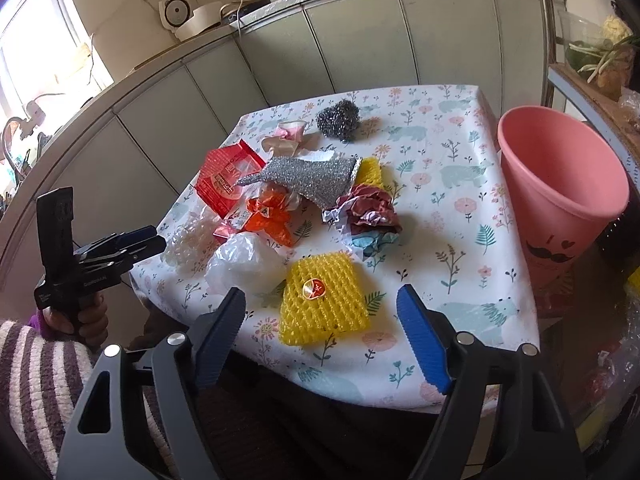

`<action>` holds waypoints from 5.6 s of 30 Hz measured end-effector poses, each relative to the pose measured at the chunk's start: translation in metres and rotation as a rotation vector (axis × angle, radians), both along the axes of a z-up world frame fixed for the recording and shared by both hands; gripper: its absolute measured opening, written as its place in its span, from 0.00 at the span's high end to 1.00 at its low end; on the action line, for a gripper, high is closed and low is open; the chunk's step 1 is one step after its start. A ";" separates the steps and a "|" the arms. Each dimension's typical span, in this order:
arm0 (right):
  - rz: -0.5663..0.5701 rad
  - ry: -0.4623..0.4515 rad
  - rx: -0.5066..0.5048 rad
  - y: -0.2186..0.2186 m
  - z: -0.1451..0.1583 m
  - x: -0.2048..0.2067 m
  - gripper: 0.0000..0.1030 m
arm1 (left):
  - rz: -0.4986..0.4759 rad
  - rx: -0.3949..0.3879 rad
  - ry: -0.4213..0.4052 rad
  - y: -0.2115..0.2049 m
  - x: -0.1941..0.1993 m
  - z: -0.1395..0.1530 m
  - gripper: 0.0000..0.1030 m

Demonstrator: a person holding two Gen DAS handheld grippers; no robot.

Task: Collect trash
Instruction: 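Reach the right tool to the yellow foam net and close on it, then carry the yellow net to the pink bucket while the left tool grasps clear plastic, then open both tools over the pink bucket, dropping net and plastic, then grasp the clear plastic bag with the right tool while the left grasps the orange wrapper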

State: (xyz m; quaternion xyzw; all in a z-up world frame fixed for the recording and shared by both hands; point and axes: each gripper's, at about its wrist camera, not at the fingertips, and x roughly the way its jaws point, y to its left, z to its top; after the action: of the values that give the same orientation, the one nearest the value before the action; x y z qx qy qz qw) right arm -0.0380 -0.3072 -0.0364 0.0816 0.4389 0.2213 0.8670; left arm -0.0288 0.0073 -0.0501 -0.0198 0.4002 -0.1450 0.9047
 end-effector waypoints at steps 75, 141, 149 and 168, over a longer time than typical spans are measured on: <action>-0.564 -0.242 -0.020 -0.151 0.018 0.069 0.88 | -0.312 -0.186 -0.156 -0.244 0.141 0.107 0.80; -0.137 -0.234 0.007 -0.033 0.024 0.046 0.62 | -0.158 -0.027 -0.199 -0.091 0.072 0.103 0.39; 0.166 -0.077 0.001 0.024 0.004 0.037 0.62 | -0.067 -0.067 -0.046 -0.037 0.050 0.044 0.39; 0.382 0.118 -0.041 0.087 -0.034 0.048 0.75 | -0.126 -0.079 -0.003 -0.047 0.049 0.018 0.39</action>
State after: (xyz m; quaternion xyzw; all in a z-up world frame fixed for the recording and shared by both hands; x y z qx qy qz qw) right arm 0.0102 -0.2202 -0.0706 -0.0082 0.5009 0.3677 0.7835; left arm 0.0204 -0.0392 -0.0325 -0.0301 0.3933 -0.2173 0.8929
